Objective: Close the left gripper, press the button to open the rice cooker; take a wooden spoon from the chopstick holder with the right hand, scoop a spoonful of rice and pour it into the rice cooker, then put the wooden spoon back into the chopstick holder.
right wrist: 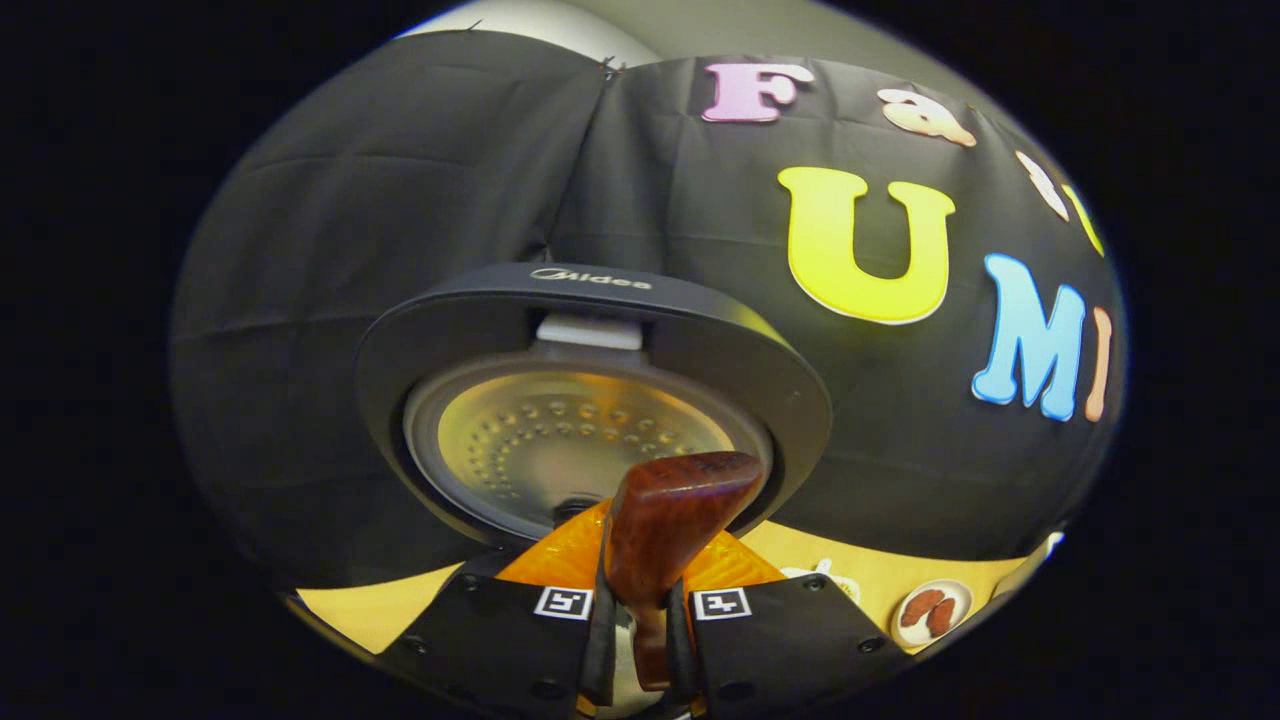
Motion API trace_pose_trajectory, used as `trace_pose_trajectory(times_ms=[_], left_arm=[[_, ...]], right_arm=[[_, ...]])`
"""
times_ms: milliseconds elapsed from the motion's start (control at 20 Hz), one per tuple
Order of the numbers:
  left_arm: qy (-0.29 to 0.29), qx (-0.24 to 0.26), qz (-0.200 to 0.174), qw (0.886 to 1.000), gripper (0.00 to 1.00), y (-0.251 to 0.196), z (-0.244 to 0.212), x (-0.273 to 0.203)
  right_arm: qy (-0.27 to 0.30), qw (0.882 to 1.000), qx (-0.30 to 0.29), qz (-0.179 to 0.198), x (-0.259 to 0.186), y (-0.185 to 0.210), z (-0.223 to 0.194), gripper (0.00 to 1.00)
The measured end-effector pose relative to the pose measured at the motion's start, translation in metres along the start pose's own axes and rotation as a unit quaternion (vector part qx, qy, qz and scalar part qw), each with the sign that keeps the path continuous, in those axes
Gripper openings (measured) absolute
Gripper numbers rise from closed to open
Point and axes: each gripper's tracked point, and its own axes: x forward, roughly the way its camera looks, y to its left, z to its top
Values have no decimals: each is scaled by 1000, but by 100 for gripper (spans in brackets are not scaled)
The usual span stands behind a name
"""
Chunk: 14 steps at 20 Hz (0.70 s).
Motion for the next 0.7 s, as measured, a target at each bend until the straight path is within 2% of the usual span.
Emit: trace_pose_trajectory(times_ms=[50, 100, 200, 400, 550, 700], left_arm=[[2, 3, -1, 1000, 87, -2, 0, 1], [4, 3, -5, 1000, 86, -7, -2, 2], [7, -2, -12, 1000, 87, -6, -3, 3], [10, 9, -16, 1000, 87, -12, -5, 4], [10, 5, -26, 1000, 87, -24, -6, 3], [18, 13, -39, 999, 87, -47, -15, 6]], right_arm=[[-3, 1000, -25, -3, -1, 2, -1, 20], [-2, 999, -44, -2, 0, 3, -6, 22], [6, 999, -46, 7, -2, 8, -14, 22], [8, 999, 39, 35, -7, 5, -14, 23], [-8, 991, 119, 54, -33, -7, -2, 23], [-39, 990, 131, 38, -57, -38, 15, 23]])
